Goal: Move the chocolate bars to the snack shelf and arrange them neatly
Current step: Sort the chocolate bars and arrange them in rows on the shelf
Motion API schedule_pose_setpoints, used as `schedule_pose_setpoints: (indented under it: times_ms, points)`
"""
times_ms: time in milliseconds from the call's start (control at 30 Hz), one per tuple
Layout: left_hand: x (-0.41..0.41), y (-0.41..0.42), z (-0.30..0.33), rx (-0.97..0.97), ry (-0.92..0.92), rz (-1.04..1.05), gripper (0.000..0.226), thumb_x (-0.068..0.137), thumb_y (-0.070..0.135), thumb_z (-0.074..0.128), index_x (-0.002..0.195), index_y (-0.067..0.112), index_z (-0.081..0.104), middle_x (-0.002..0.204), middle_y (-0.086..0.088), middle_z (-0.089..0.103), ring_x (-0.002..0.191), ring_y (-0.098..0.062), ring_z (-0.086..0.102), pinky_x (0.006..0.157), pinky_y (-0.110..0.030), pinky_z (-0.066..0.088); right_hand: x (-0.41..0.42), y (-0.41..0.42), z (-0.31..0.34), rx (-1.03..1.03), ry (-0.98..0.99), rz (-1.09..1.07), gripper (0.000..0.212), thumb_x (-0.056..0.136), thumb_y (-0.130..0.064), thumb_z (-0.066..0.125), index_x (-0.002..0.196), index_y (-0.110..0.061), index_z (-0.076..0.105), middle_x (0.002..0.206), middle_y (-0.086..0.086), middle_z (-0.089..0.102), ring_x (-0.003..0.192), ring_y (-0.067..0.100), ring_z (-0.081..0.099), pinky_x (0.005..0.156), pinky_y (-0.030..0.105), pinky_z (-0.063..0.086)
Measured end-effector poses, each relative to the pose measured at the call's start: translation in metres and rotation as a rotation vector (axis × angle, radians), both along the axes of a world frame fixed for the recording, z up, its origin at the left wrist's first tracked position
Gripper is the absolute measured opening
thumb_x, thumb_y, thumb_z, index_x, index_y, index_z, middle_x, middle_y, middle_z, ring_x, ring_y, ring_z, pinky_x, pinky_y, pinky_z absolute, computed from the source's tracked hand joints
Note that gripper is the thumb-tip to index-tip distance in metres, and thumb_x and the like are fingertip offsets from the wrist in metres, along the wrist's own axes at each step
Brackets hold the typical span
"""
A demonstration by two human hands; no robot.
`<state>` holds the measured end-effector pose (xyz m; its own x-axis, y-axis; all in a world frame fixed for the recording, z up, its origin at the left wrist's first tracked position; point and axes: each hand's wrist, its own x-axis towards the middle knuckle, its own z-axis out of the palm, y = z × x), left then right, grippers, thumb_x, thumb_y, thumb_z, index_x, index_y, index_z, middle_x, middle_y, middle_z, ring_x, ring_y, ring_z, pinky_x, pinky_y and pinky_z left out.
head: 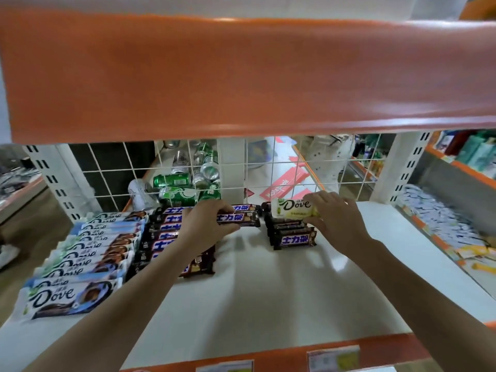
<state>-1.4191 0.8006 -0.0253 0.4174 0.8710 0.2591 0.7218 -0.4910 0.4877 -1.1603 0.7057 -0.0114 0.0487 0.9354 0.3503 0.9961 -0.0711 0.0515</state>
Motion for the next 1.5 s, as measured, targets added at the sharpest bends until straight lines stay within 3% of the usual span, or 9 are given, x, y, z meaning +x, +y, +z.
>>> schedule_pose_setpoints:
  times_ms: [200, 600, 767, 900, 1033, 1333, 1500]
  points:
    - [0.014, 0.018, -0.006, -0.020, -0.003, 0.050, 0.031, 0.072, 0.044, 0.073, 0.099, 0.030, 0.065, 0.095, 0.014, 0.062, 0.093, -0.010, 0.054, 0.096, -0.042, 0.035, -0.003, 0.014, 0.002, -0.071, -0.040, 0.018, 0.043, 0.091, -0.046, 0.047, 0.131, -0.029, 0.042, 0.132, -0.010, 0.048, 0.124, 0.013, 0.042, 0.103, 0.034, 0.029]
    - [0.026, 0.035, -0.010, 0.015, 0.021, 0.043, 0.027, 0.073, 0.048, 0.072, 0.097, 0.037, 0.065, 0.092, 0.020, 0.061, 0.095, -0.008, 0.052, 0.084, -0.035, 0.022, -0.005, 0.030, 0.003, -0.078, -0.009, 0.049, 0.042, 0.091, -0.043, 0.052, 0.129, -0.028, 0.043, 0.132, -0.011, 0.048, 0.126, 0.013, 0.041, 0.105, 0.037, 0.028]
    - [0.027, 0.038, -0.021, 0.035, 0.093, 0.034, 0.043, 0.070, 0.051, 0.072, 0.109, 0.036, 0.060, 0.108, 0.016, 0.060, 0.105, -0.009, 0.047, 0.092, -0.040, 0.025, -0.006, 0.034, 0.001, -0.081, 0.004, 0.054, 0.041, 0.091, -0.041, 0.053, 0.128, -0.027, 0.044, 0.131, -0.010, 0.049, 0.127, 0.015, 0.041, 0.106, 0.038, 0.027]
    - [0.026, 0.039, -0.025, 0.048, 0.097, 0.017, 0.042, 0.071, 0.050, 0.072, 0.109, 0.036, 0.060, 0.108, 0.014, 0.059, 0.099, -0.005, 0.041, 0.094, -0.040, 0.024, -0.008, 0.037, -0.002, -0.083, -0.002, 0.066, 0.041, 0.091, -0.041, 0.052, 0.129, -0.027, 0.043, 0.131, -0.009, 0.049, 0.127, 0.016, 0.041, 0.106, 0.038, 0.025]
    - [0.024, 0.039, -0.022, 0.024, 0.094, -0.003, 0.043, 0.070, 0.051, 0.072, 0.109, 0.036, 0.059, 0.111, 0.015, 0.057, 0.108, -0.009, 0.043, 0.096, -0.040, 0.024, -0.010, 0.040, -0.004, -0.074, -0.004, 0.070, 0.042, 0.091, -0.041, 0.053, 0.128, -0.027, 0.044, 0.130, -0.009, 0.050, 0.125, 0.015, 0.043, 0.106, 0.038, 0.024]
    - [0.007, 0.025, -0.008, 0.004, 0.057, 0.002, 0.045, 0.071, 0.047, 0.074, 0.110, 0.033, 0.057, 0.111, 0.014, 0.058, 0.107, -0.009, 0.048, 0.086, -0.033, 0.025, -0.022, 0.044, -0.005, -0.068, 0.011, 0.083, 0.043, 0.089, -0.041, 0.056, 0.129, -0.029, 0.044, 0.132, -0.009, 0.050, 0.127, 0.015, 0.041, 0.104, 0.039, 0.024]
    - [-0.020, 0.010, 0.000, 0.007, 0.066, 0.008, 0.041, 0.073, 0.045, 0.072, 0.110, 0.033, 0.057, 0.108, 0.015, 0.057, 0.105, -0.010, 0.050, 0.090, -0.037, 0.034, -0.043, 0.042, -0.002, -0.053, -0.013, 0.103, 0.044, 0.088, -0.044, 0.055, 0.129, -0.029, 0.044, 0.131, -0.010, 0.050, 0.125, 0.017, 0.043, 0.101, 0.041, 0.029]
